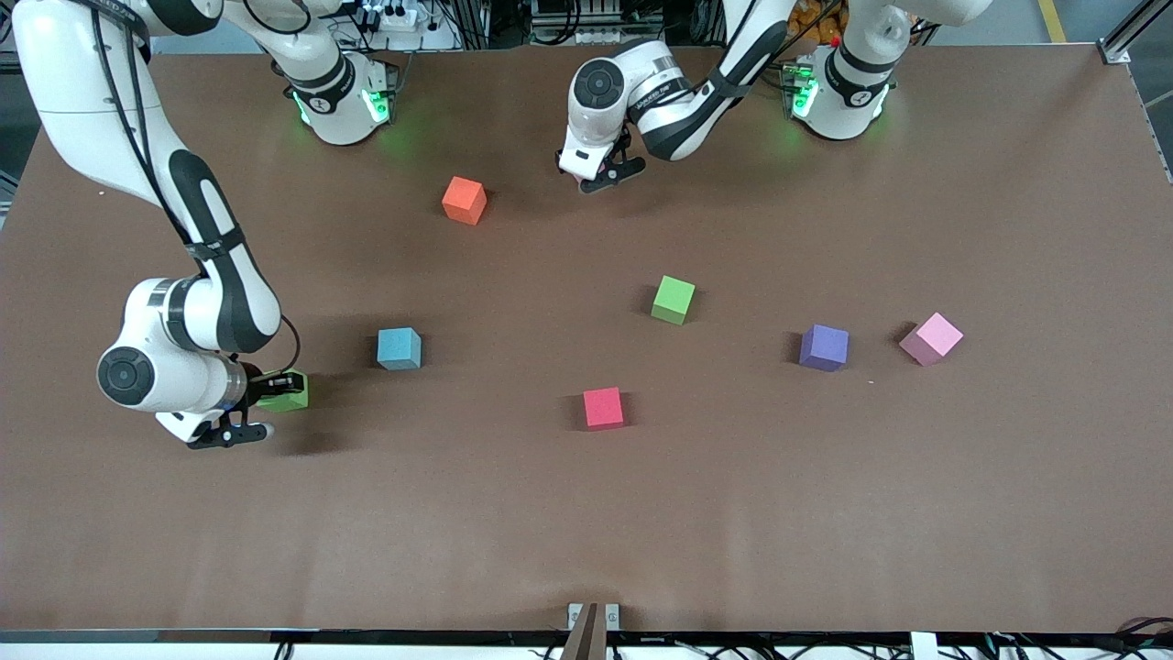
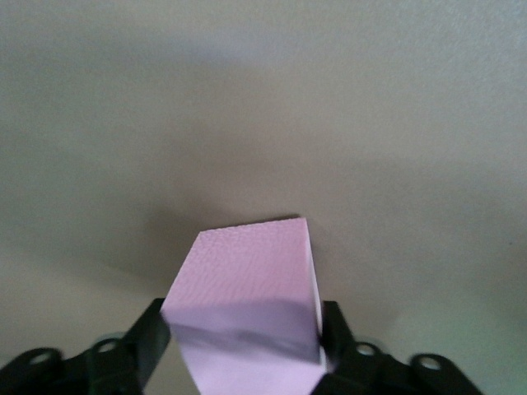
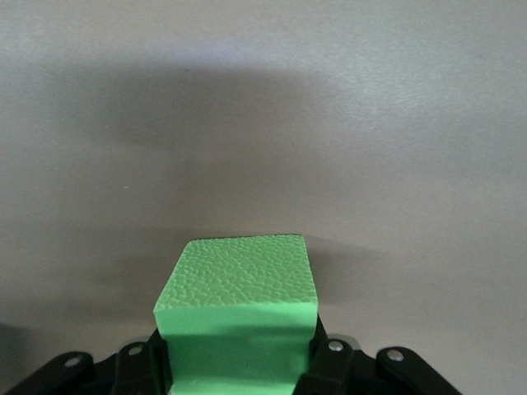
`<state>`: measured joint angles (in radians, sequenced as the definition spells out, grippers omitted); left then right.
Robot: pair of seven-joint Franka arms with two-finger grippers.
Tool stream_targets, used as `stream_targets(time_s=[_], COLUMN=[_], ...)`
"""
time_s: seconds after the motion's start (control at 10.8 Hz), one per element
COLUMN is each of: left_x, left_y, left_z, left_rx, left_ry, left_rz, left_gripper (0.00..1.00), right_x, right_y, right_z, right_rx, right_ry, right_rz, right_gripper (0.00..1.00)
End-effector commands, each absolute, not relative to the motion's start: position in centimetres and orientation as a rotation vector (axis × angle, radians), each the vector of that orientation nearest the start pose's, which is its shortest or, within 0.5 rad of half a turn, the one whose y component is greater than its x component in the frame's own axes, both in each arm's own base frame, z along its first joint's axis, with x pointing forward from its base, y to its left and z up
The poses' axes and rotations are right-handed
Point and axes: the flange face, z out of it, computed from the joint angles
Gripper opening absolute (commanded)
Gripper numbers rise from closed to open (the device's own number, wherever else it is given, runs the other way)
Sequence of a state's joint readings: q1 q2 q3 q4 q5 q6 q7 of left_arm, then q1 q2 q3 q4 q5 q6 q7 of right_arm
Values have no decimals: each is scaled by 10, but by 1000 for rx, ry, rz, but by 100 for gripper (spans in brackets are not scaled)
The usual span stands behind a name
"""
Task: Arrange blocks into number 1
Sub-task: 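Close the right gripper on green while the left gripper grips pink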
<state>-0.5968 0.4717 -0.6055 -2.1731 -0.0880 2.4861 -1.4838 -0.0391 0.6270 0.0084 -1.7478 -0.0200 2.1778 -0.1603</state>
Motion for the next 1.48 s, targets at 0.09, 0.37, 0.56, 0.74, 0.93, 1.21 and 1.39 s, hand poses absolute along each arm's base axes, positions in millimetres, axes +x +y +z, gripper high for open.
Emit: stream_targets(time_s=[0.09,0.37,0.56,0.74,0.93,1.21,1.39], left_x=[188,177,172,167,161,160,160], left_y=[-524,-528,-530,-531,-532,-533,-533], left_z=[204,204,205,204,203,202,202], left_rx=[-3070,-3112,-3123,-3128,-3128,-3126,-3126], left_ry=[-499,-270,-153,-49,14,66,39], left_rz=[417,283,208,172,160,141,142], left_gripper=[0,0,0,0,0,0,99], right_x=[644,645,645,646,644,643,643], right_y=[20,52,72,75,90,101,105], right_z=[247,277,289,293,295,301,303], right_rx=[-3074,-3072,-3087,-3087,-3081,-3086,-3052], right_ry=[-280,-333,-316,-313,-302,-259,-226], right_rz=[361,383,362,369,378,365,361], right_gripper=[10,10,10,11,11,11,12])
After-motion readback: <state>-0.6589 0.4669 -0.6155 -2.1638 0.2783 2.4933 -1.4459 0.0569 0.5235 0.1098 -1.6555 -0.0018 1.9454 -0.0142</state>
